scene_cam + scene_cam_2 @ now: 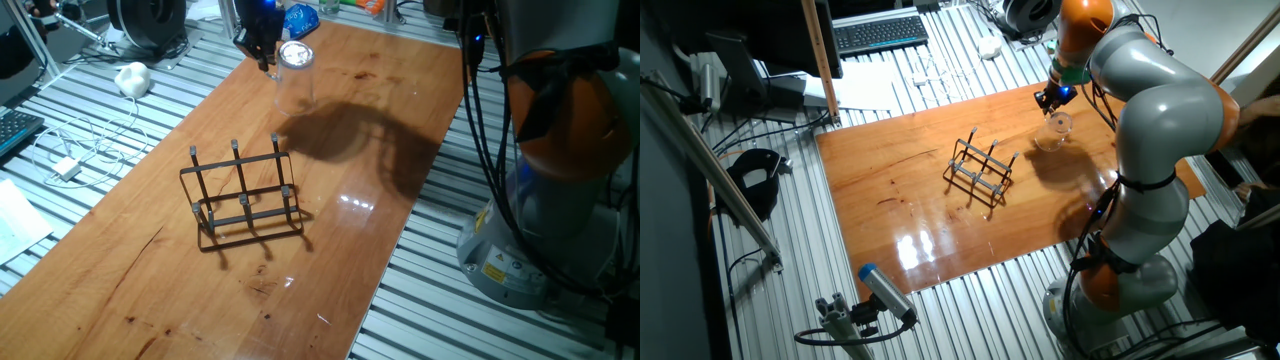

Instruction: Put the cup on the cup rack

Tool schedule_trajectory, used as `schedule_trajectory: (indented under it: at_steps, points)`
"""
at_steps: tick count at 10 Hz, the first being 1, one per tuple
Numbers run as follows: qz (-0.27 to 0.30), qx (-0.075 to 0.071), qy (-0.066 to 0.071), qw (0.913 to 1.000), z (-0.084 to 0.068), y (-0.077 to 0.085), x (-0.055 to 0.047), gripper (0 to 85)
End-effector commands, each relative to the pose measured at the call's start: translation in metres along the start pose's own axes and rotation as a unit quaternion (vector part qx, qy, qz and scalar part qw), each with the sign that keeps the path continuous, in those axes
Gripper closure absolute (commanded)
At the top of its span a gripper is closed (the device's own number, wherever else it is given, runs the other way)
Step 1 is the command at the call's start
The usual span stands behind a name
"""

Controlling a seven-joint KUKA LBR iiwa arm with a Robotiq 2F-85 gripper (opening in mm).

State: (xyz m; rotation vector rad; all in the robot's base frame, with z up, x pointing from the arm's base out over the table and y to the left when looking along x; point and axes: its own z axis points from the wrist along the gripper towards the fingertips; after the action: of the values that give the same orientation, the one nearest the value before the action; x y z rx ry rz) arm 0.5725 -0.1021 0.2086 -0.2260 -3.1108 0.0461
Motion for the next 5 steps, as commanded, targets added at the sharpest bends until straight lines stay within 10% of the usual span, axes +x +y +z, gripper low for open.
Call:
schedule_trajectory:
  at_steps: [1,5]
  points:
    - [0.007,0.002,-0.003,1.0,0.0,0.004,0.0,85.0]
    - [0.012,-0.002,-0.003,0.9999,0.001,0.017,0.003,85.0]
